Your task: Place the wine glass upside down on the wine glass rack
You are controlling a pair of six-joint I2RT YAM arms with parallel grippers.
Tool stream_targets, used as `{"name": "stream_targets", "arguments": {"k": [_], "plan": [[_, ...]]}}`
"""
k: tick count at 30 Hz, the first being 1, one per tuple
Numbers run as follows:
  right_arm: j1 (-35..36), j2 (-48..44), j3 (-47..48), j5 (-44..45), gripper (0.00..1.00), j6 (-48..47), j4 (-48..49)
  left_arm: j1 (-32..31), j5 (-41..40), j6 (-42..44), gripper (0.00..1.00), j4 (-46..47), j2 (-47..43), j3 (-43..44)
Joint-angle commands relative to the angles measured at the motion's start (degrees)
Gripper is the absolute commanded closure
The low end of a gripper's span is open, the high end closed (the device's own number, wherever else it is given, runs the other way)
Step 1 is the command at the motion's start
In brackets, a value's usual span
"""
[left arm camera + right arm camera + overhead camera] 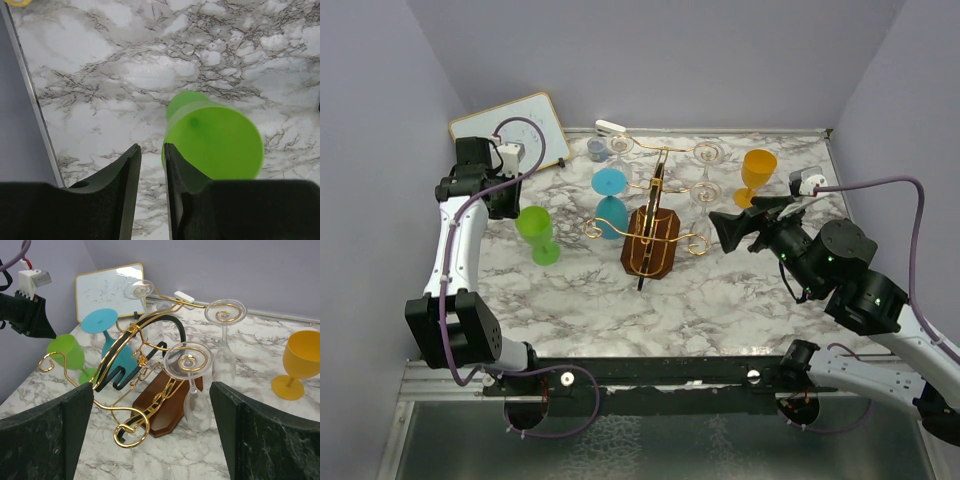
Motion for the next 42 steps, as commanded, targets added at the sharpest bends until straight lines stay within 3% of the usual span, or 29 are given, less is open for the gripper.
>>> {"name": "stream_targets", "arguments": {"k": [1,24,26,28,32,35,38,42], "plan": [[0.0,-0.1,-0.7,-1.2,0.01,0.8,-0.4,0.3,-1.4,0.4,0.71,0.4,-2.2,2.3],[0.1,-1.0,-1.4,0.8,0.01,2.5,-1.1,0.3,3.3,-0.1,0.72,1.2,0.3,-3.7],[0.1,-1.3,-1.8,0.4,0.01,2.5,-0.6,0.2,3.0,-0.1,0.78,2.0,0.8,-4.9],[0.0,-1.3,-2.1,0.4,0.01,2.7,-0.6,0.2,3.1,0.0,0.99,2.6,1.4,-6.0],[0.1,-0.8,-2.4,2.1,0.01,2.6,-0.4,0.2,5.4,0.7,1.00,0.4,1.2,-3.4],[0.1,0.3,-1.5,2.8,0.00,2.9,0.6,0.0,-0.1,1.5,1.00,3.1,-5.1,2.7],[0.1,2.5,0.3,3.2,0.01,1.9,3.3,-3.5,-11.7,7.9,1.00,8.6,-10.1,9.7],[0.1,8.2,4.9,7.6,0.01,1.5,3.9,-9.1,-22.1,22.3,1.00,26.8,-14.9,10.5]]}}
